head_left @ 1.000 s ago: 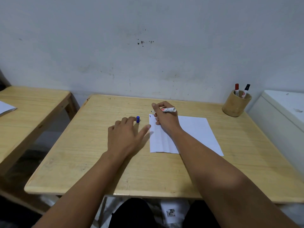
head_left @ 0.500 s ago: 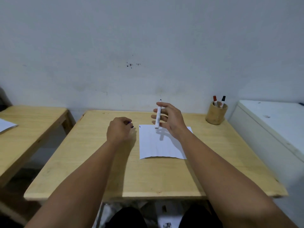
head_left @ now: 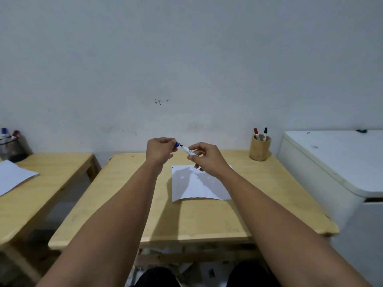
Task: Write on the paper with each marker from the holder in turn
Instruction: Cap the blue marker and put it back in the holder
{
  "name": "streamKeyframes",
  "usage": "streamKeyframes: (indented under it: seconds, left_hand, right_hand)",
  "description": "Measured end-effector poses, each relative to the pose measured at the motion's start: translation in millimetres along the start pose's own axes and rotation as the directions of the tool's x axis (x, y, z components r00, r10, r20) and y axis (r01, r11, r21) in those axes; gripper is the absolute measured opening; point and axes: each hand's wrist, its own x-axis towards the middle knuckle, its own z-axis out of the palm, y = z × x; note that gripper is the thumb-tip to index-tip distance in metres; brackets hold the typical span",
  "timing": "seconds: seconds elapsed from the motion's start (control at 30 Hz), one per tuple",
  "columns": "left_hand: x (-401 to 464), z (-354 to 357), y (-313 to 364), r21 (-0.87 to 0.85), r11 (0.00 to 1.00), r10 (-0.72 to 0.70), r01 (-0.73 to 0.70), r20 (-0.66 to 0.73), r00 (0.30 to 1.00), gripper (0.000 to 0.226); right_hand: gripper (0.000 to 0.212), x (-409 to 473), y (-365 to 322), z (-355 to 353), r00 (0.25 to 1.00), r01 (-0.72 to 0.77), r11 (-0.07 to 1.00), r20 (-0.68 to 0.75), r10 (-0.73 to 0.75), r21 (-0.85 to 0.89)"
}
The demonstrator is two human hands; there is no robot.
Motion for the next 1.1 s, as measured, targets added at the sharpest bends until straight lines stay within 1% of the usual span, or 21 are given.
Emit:
streamKeyframes:
  seconds: [0.2,0.3,0.4,0.47,0.57,0.6,0.67,0.73,0.8,0.9,1.0,1.1]
  left_hand:
    - [-9.1,15.3,7.5,0.063,0.997,0.041,-0.044,0.052,0.998,0.014]
    - [-10.6,28.3,9.1,0.112,0.991,0.059,-0.070,0.098,0.993,0.013]
    - [-14.0,48.1,6.3,0.129,0.988,0.075,-0.089,0.110,0.991,0.015]
    - [-15.3,63.7,0.6,0.127,0.989,0.055,-0.071,0.130,0.990,0.018]
    - [-10.9,89.5,-4.4,0.109,0.994,-0.010,-0.017,0.240,0.971,0.027]
    - [-7.6,100.0,-2.4,0.080,0.997,-0.022,-0.002,0.291,0.957,0.029]
    - [3.2,124.1,2.9,0.026,1.000,0.000,-0.011,0.369,0.929,0.034]
    - [19.0,151.4,6.6,0.025,0.998,0.045,-0.058,0.378,0.925,0.044]
    - [38.2,179.7,3.5,0.090,0.989,0.079,-0.119,0.361,0.929,0.050]
    - [63.9,222.4,-12.1,0.232,0.952,0.098,-0.201,0.394,0.914,0.062]
    - [81.9,260.8,-32.3,0.320,0.919,0.081,-0.233,0.425,0.902,0.076]
    - [96.1,291.0,-51.2,0.364,0.895,0.073,-0.258,0.451,0.890,0.088]
  right_hand:
    - [0.022,-9.8,-4.9,-12.4,1.000,0.010,1.000,-0.003,-0.009,0.015]
    - [0.020,-11.2,-2.7,-21.6,1.000,0.009,0.999,-0.028,-0.008,0.033]
    - [0.020,-9.6,8.0,-34.7,0.998,0.012,0.999,-0.070,-0.009,0.043]
    - [0.019,-9.7,20.4,-44.8,0.997,-0.008,0.999,-0.082,0.010,0.034]
    - [0.028,-9.6,37.3,-68.8,0.994,-0.041,0.999,-0.098,0.045,0.034]
    - [0.029,-6.4,40.5,-80.9,0.992,-0.043,0.998,-0.118,0.047,0.038]
    - [0.026,4.5,42.2,-109.6,0.981,-0.021,1.000,-0.195,0.022,0.012]
    - [0.027,20.0,41.9,-143.1,0.950,-0.002,0.998,-0.312,-0.017,-0.062]
    - [0.023,35.6,43.8,-179.5,0.901,-0.008,0.996,-0.433,-0.030,-0.085]
    - [0.024,57.6,50.3,-229.1,0.823,0.007,0.999,-0.568,-0.026,-0.035]
    - [0.019,81.0,62.8,-257.4,0.787,-0.008,0.996,-0.614,-0.051,-0.092]
    - [0.023,102.4,78.5,-264.1,0.786,-0.041,0.994,-0.618,-0.029,-0.100]
